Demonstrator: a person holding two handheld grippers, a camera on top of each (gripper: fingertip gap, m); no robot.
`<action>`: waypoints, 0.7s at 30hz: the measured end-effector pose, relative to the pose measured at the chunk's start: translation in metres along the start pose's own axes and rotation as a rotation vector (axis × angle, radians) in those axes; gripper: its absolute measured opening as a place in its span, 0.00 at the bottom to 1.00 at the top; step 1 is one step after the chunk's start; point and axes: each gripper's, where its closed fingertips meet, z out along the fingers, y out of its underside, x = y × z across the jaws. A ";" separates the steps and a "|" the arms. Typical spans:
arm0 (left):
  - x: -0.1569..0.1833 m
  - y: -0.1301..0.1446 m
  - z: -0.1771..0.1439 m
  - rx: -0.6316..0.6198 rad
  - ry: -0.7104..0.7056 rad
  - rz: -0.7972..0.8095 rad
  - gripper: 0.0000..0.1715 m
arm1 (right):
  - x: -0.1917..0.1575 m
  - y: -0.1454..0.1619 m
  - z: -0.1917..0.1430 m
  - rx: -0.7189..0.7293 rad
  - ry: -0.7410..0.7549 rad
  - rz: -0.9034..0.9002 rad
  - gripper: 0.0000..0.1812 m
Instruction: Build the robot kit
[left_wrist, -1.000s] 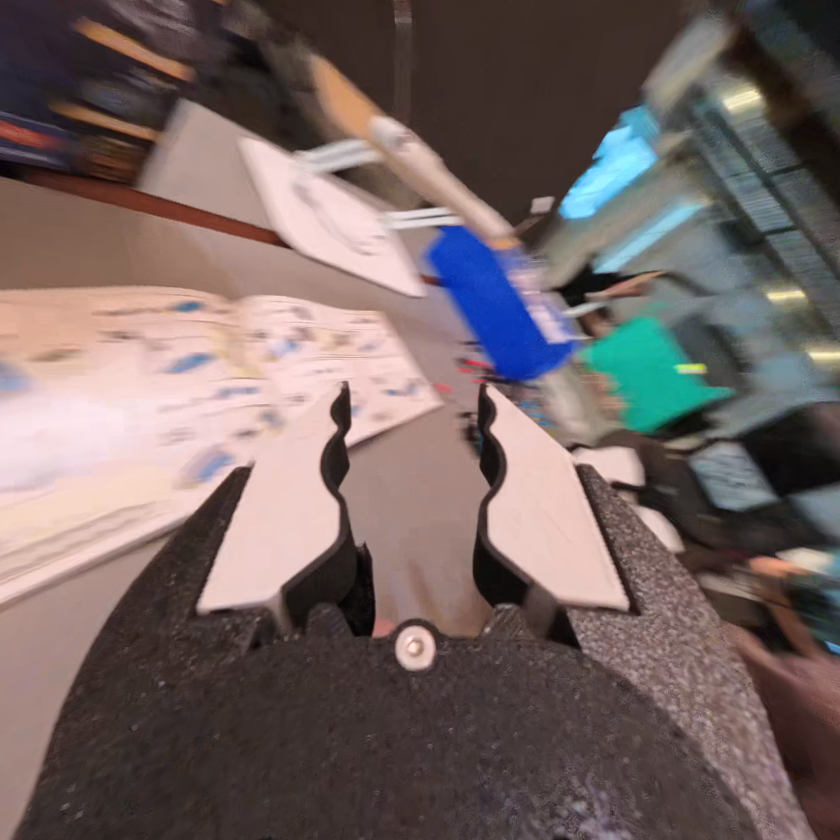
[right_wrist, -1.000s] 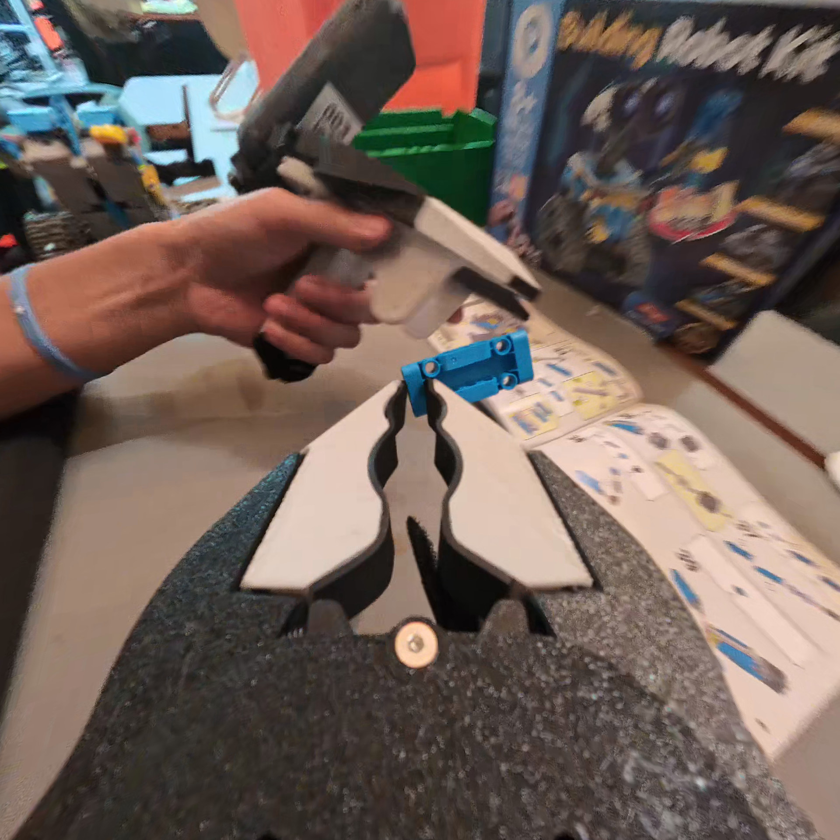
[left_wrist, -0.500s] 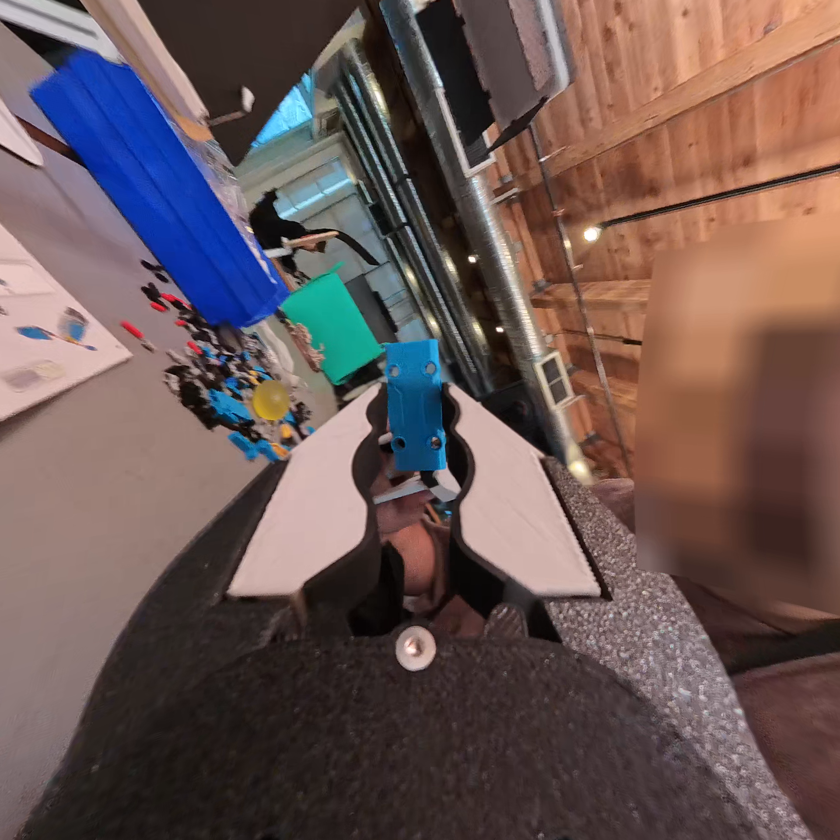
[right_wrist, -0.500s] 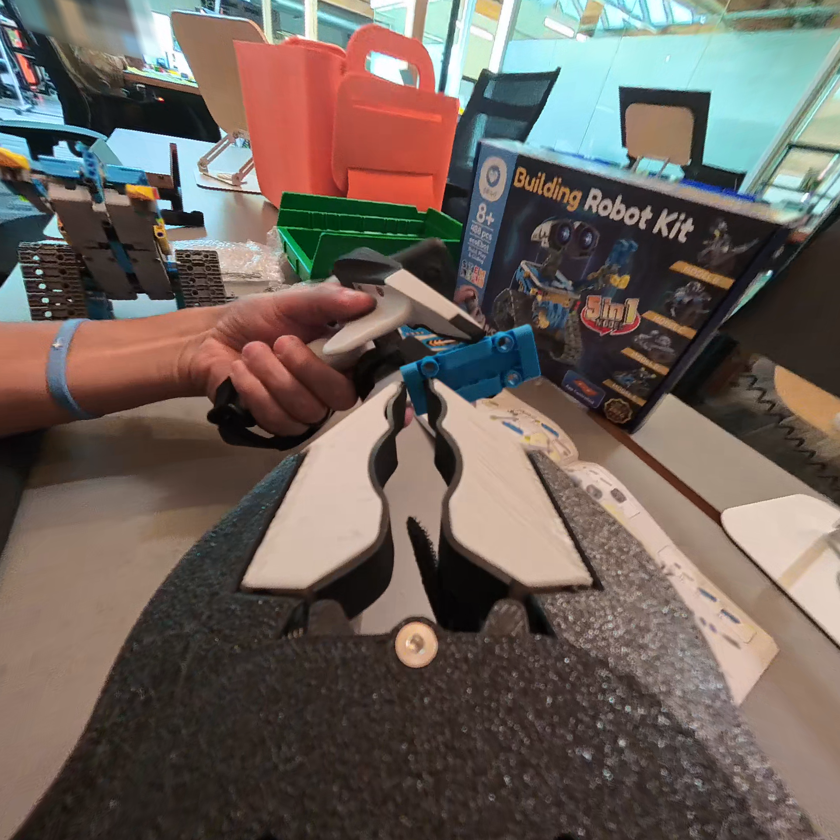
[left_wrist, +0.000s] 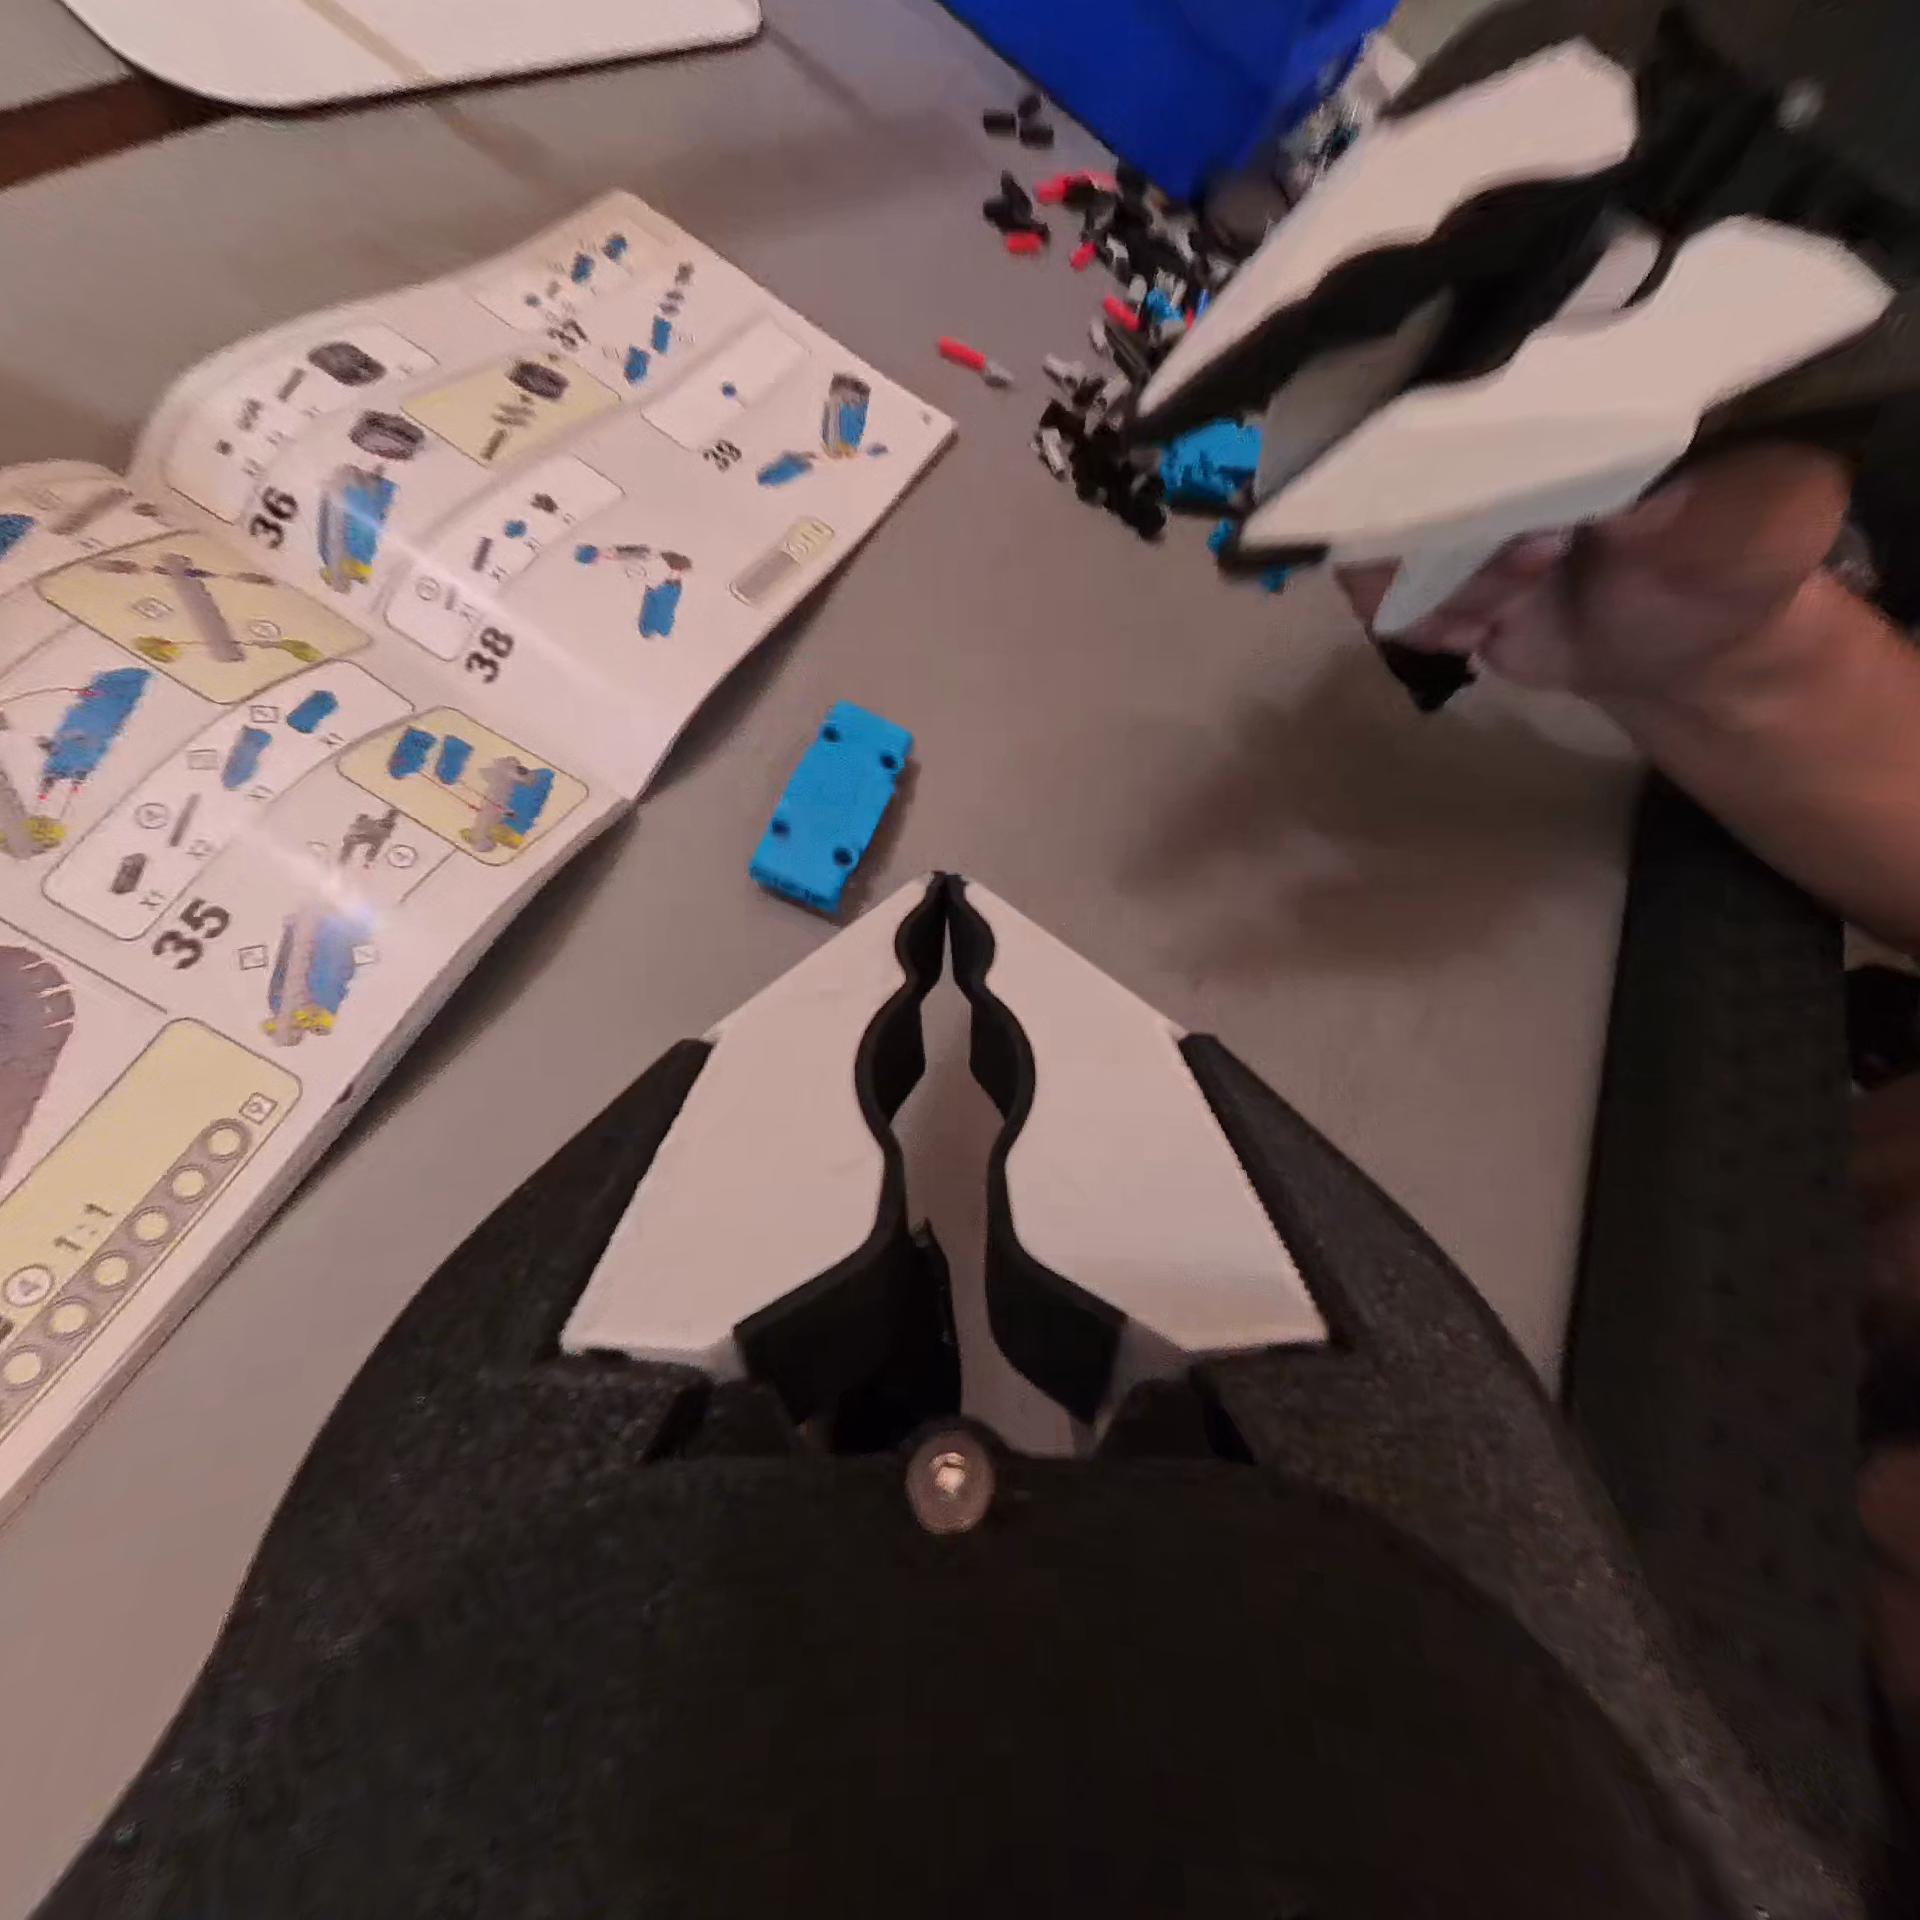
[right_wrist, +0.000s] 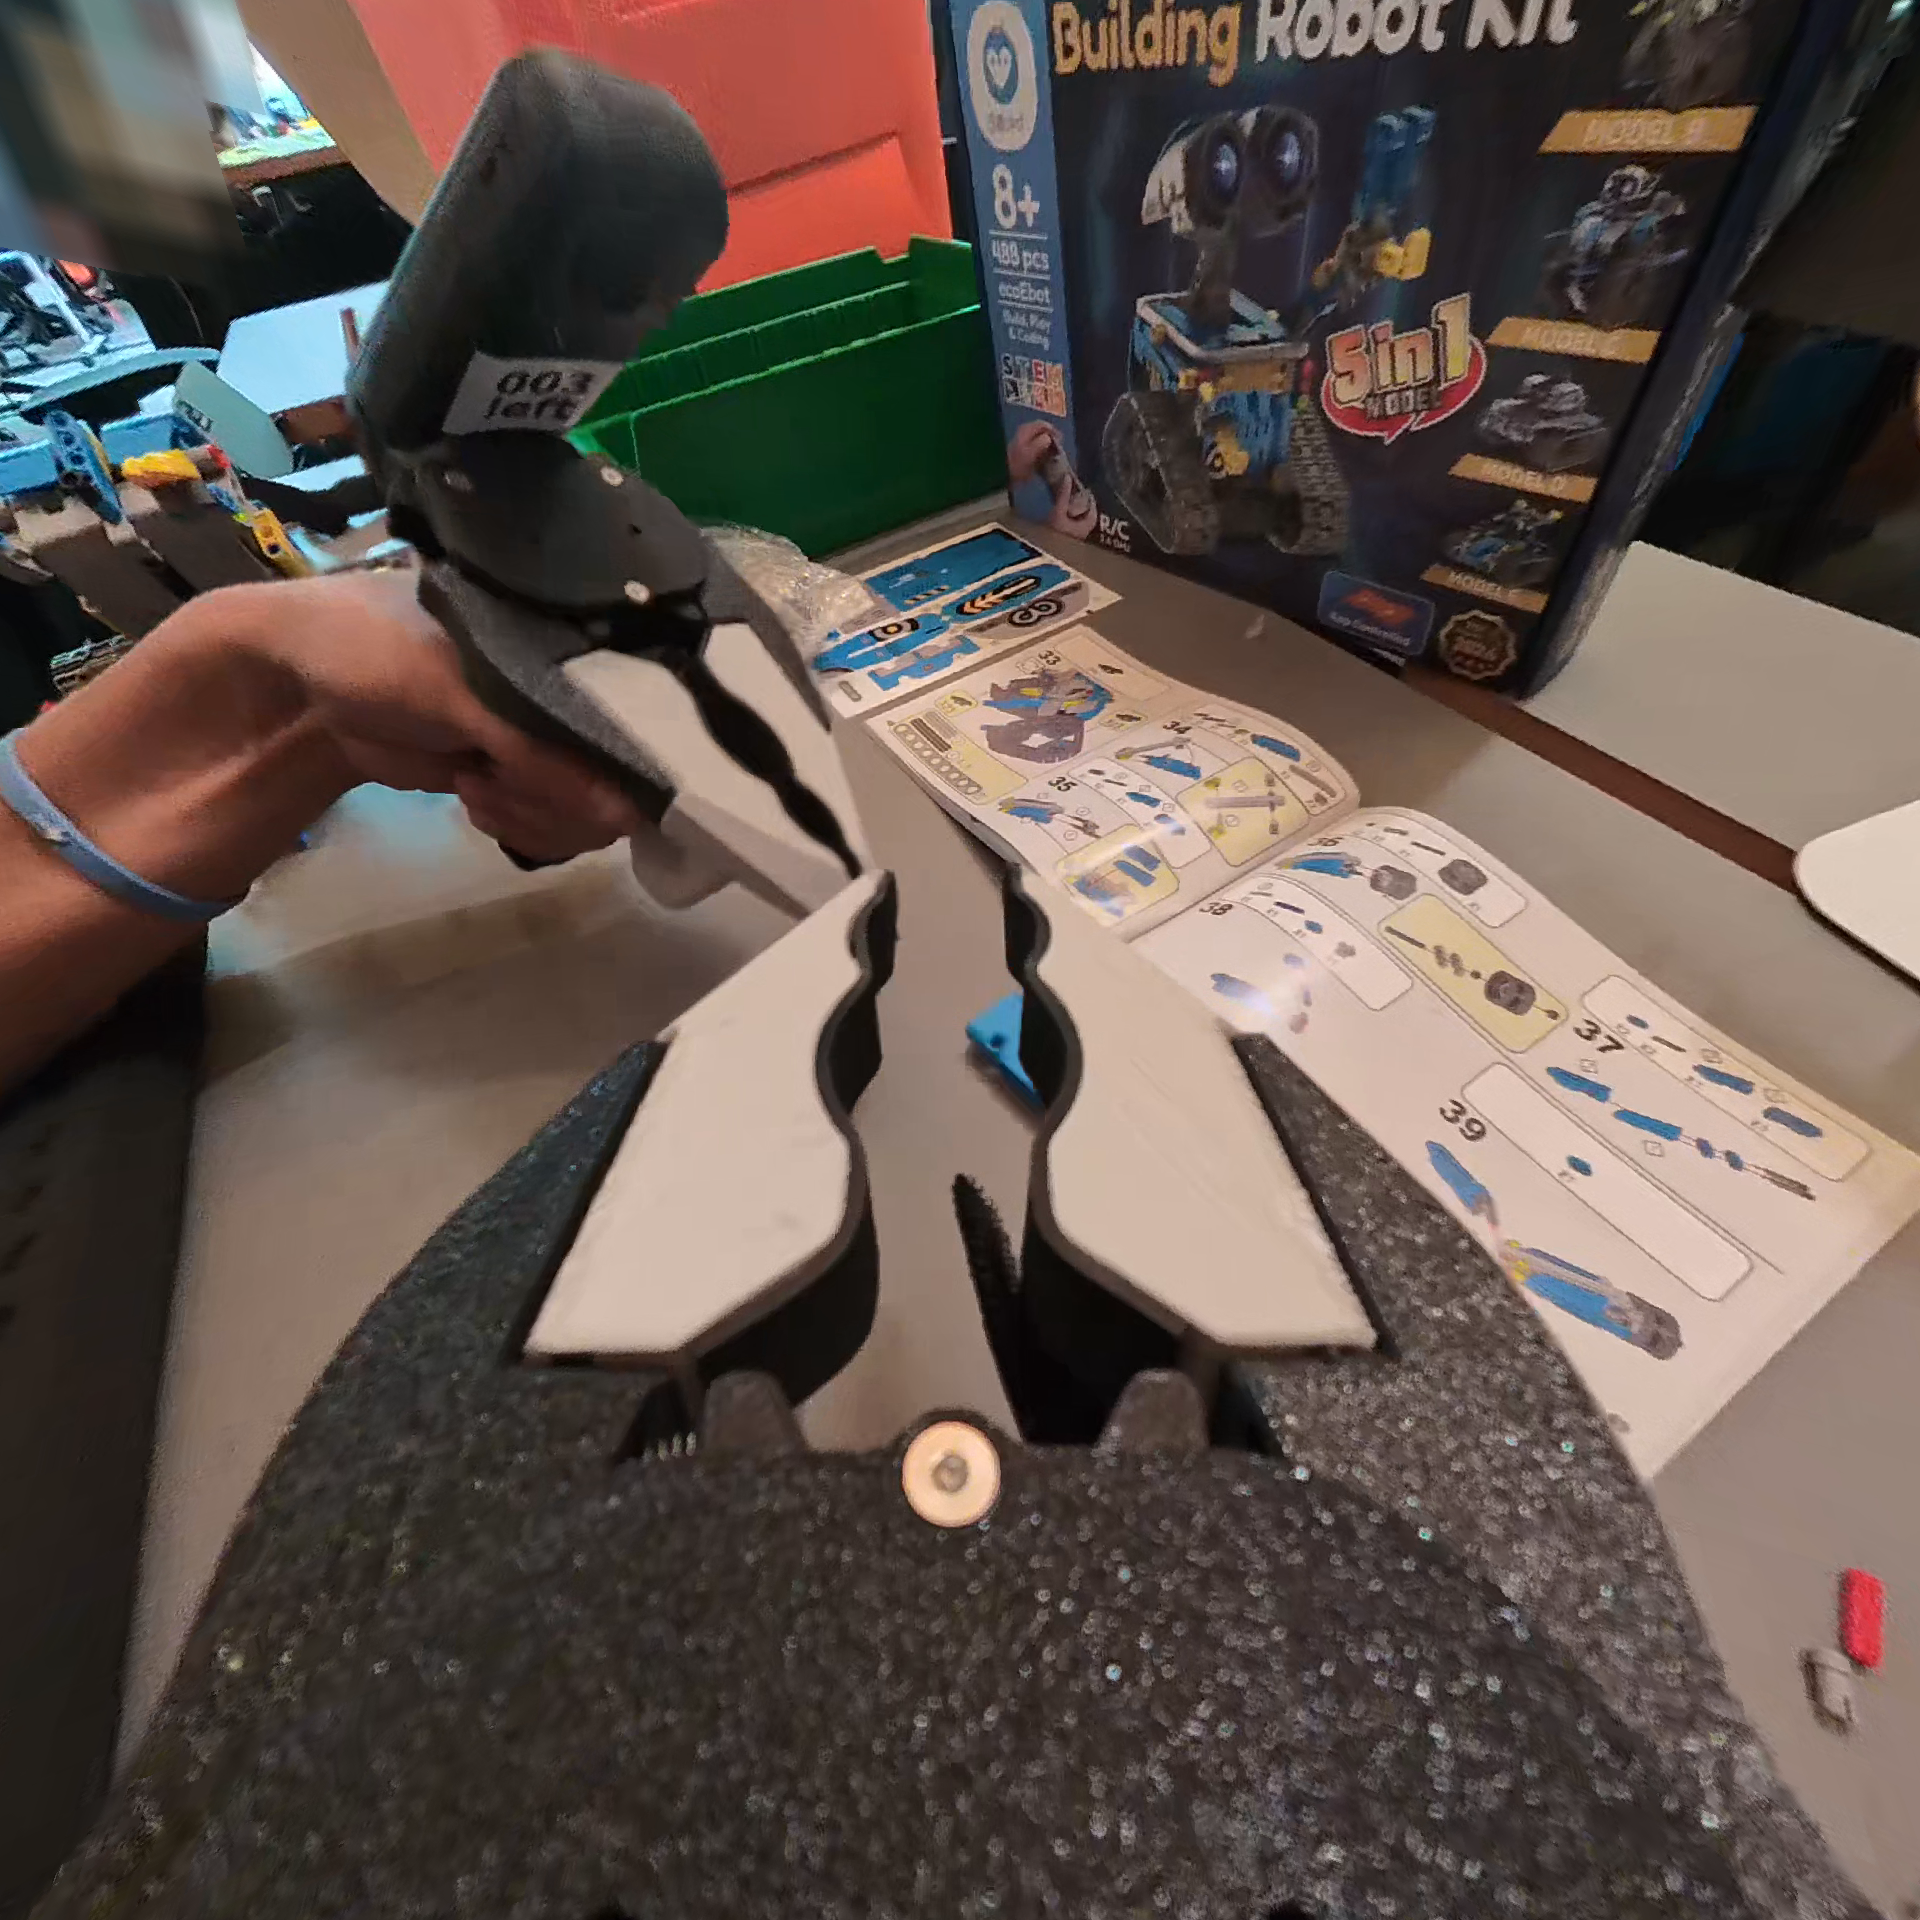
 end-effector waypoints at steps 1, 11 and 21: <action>-0.001 0.003 0.002 -0.014 -0.010 0.006 0.00 | 0.005 -0.002 -0.003 0.008 0.020 0.006 0.10; -0.009 -0.001 0.019 -0.025 -0.186 0.217 0.26 | 0.091 -0.013 -0.146 0.069 0.371 0.062 0.11; -0.009 0.015 0.061 -0.155 -0.315 0.266 0.23 | 0.087 0.125 -0.342 -0.021 0.740 0.383 0.10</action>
